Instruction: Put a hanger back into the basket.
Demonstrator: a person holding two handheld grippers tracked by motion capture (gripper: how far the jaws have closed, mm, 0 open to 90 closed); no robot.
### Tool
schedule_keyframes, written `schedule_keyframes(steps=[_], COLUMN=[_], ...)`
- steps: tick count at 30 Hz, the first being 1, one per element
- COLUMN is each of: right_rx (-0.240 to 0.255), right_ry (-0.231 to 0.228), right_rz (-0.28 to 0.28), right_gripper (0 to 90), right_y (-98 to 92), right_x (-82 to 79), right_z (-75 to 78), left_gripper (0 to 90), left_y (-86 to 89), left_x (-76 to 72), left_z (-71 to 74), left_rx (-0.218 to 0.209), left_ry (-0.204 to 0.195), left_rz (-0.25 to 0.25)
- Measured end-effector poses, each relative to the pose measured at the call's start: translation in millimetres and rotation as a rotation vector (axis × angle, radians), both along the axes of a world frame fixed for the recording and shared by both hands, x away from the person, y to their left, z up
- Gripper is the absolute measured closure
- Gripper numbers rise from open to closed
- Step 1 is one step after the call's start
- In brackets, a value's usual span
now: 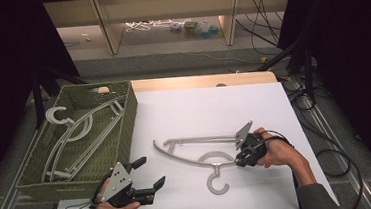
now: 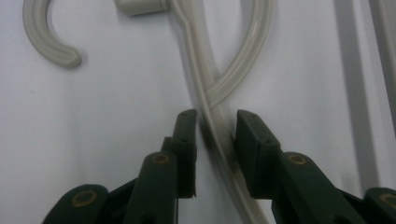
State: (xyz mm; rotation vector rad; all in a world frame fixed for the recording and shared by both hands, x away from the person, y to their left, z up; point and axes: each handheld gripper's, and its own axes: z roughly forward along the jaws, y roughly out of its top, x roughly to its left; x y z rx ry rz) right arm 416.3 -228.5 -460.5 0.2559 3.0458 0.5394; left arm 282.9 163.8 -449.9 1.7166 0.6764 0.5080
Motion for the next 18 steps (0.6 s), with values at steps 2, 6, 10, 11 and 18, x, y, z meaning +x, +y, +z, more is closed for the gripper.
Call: schedule_keyframes(steps=[2, 6, 10, 11, 18], right_rx=[-0.02, -0.029, -0.05, -0.05, 0.003], right_ry=[-0.006, -0.017, -0.041, -0.041, -0.075], right_rz=[0.017, 0.071, 0.149, 0.149, 0.222], right_gripper=[72.3, 76.1, 79.5, 79.5, 82.2], right_y=[2.0, 3.9, 6.8, 6.8, 5.0], right_x=[-0.5, -1.0, -2.6, -2.6, -6.0], right_z=[1.0, 1.1, 2.4, 2.4, 10.7], left_gripper=[16.5, 16.5, 16.7, 16.7, 18.2], left_y=[0.1, -1.2, -2.2, -2.7, -12.9], left_x=[0.1, -0.2, -0.2, 0.0, 2.4], left_z=[-0.4, -0.8, -1.0, -1.1, -2.0], left_rx=[0.005, -0.002, 0.01, 0.01, 0.041], left_ry=[0.001, 0.007, 0.004, 0.006, 0.002], left_rz=[-0.004, -0.008, -0.014, -0.015, -0.039])
